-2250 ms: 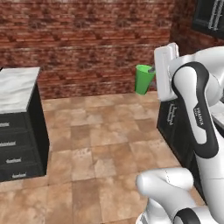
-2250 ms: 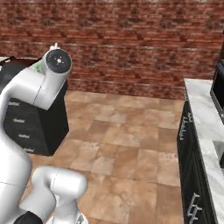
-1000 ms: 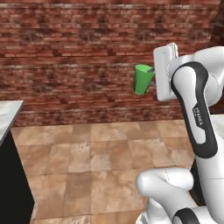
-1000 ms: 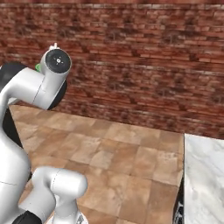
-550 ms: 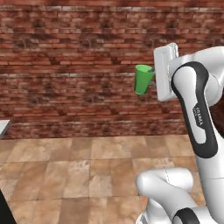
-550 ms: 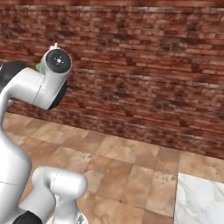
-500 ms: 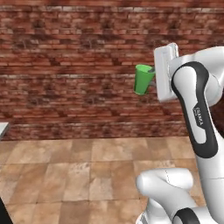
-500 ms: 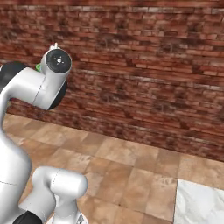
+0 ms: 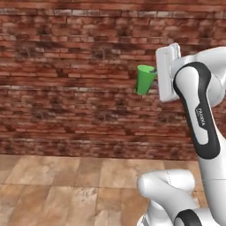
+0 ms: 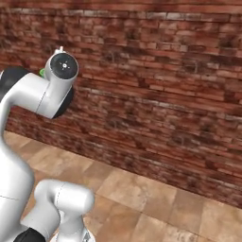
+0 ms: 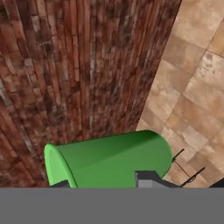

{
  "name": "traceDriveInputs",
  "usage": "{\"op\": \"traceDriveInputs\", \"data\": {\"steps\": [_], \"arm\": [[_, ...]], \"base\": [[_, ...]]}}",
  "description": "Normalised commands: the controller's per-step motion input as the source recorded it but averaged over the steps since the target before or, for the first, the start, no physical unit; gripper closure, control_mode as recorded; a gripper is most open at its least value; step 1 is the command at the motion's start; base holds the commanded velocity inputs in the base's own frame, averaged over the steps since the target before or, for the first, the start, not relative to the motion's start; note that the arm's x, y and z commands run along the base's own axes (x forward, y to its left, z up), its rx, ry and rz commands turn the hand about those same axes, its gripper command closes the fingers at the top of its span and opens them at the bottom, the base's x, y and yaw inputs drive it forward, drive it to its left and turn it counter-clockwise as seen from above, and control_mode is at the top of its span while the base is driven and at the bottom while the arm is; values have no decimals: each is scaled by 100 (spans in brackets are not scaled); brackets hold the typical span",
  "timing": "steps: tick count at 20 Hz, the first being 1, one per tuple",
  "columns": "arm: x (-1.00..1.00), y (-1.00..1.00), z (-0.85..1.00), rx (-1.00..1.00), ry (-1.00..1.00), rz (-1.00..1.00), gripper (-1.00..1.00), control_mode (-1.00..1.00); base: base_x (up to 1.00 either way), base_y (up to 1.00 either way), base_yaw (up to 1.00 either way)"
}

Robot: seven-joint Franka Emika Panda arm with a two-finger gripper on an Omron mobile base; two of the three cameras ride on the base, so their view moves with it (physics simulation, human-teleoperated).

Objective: There is a tray on the dining counter. Grab the cup, mug, and pitcher and place them on the tray. The pitcher may be placed next to the tray if it cannot fit the tray.

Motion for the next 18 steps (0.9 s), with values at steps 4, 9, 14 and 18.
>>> {"op": "traceDriveInputs", "data": {"steps": [4,9,14,18], "arm": [[0,0,0,0,0,0,100,100],[0,0,0,0,0,0,100,100],[0,0,0,0,0,0,100,100],[0,0,0,0,0,0,100,100]], "base": [[100,-19,39],[100,-13,53],[100,-29,59],[100,-35,63]]}}
